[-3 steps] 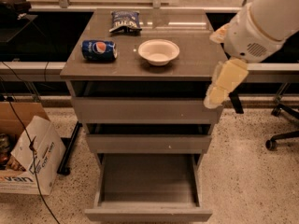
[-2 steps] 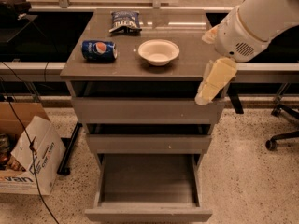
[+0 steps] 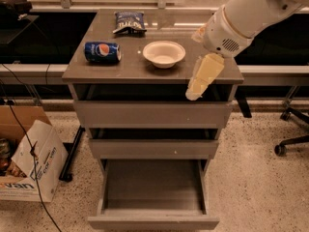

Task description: Place pepsi can into bottom drawer

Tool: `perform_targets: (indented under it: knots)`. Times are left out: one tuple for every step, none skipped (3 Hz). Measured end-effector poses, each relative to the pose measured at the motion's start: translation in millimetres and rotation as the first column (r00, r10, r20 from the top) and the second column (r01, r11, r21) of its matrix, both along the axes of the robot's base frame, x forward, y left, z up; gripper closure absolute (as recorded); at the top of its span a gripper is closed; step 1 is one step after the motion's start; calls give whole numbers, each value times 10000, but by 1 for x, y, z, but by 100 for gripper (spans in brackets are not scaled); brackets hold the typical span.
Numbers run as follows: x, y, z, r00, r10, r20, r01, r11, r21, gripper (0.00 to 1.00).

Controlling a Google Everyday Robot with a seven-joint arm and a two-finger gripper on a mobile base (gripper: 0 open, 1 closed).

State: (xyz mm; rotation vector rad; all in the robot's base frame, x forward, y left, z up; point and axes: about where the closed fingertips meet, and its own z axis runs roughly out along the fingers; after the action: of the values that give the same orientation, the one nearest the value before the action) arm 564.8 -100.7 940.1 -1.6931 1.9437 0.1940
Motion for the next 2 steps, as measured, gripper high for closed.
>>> perform_targets:
  knots:
    - [3,2,-3,9997,-238,80,236,9994,255,0]
    - [22,22,-5,9990,-106,434,72,9970,766,0]
